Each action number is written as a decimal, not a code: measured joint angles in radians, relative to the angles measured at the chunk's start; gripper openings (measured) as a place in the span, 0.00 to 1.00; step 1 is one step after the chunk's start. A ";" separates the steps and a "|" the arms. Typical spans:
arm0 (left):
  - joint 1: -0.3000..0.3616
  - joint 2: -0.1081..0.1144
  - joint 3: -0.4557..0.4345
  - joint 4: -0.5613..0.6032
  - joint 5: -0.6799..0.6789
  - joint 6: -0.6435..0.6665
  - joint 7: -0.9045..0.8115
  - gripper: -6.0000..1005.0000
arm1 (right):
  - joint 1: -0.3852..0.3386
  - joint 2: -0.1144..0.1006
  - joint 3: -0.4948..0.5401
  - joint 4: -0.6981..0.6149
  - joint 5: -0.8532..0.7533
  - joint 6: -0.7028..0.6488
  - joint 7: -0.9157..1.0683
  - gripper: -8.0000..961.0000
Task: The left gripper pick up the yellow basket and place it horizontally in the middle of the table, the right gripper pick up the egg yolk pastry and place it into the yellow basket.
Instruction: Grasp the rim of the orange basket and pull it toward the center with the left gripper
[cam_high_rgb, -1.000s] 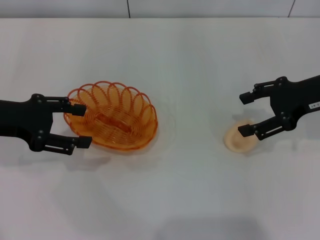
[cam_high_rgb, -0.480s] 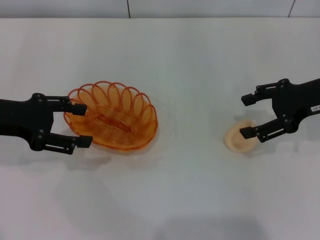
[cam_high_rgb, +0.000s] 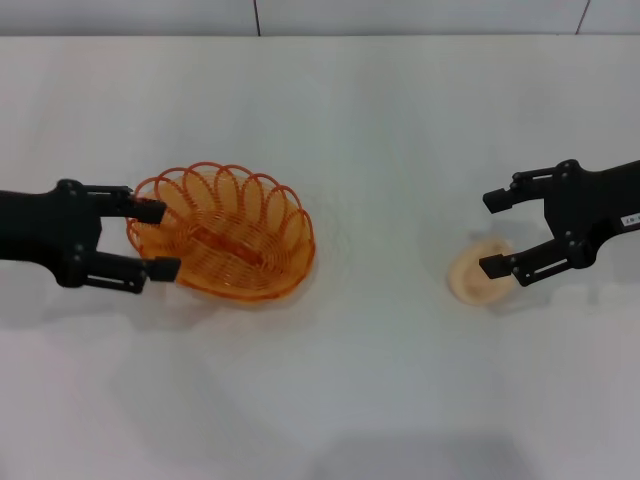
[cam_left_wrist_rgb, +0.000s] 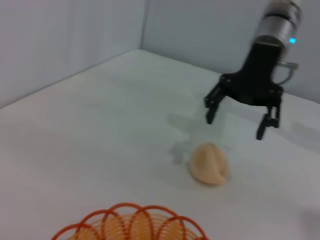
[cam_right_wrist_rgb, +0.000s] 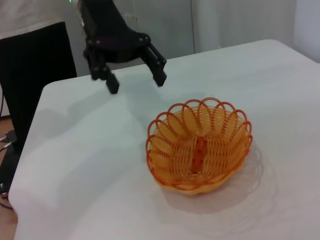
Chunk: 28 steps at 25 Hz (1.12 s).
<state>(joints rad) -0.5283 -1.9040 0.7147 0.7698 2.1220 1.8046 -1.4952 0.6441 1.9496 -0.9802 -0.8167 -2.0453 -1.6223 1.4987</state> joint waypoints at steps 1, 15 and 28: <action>0.003 0.000 0.000 0.025 0.001 -0.002 -0.041 0.81 | -0.001 0.000 0.001 0.000 0.001 0.000 0.000 0.91; -0.040 -0.003 -0.002 0.306 0.281 -0.030 -0.601 0.81 | -0.004 0.007 0.005 -0.022 0.005 0.005 -0.017 0.91; -0.173 -0.005 0.005 0.143 0.456 -0.231 -0.664 0.80 | 0.004 0.025 -0.004 -0.023 0.005 0.026 -0.028 0.91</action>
<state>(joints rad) -0.7011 -1.9092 0.7195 0.9126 2.5777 1.5733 -2.1589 0.6480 1.9749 -0.9843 -0.8395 -2.0401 -1.5966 1.4703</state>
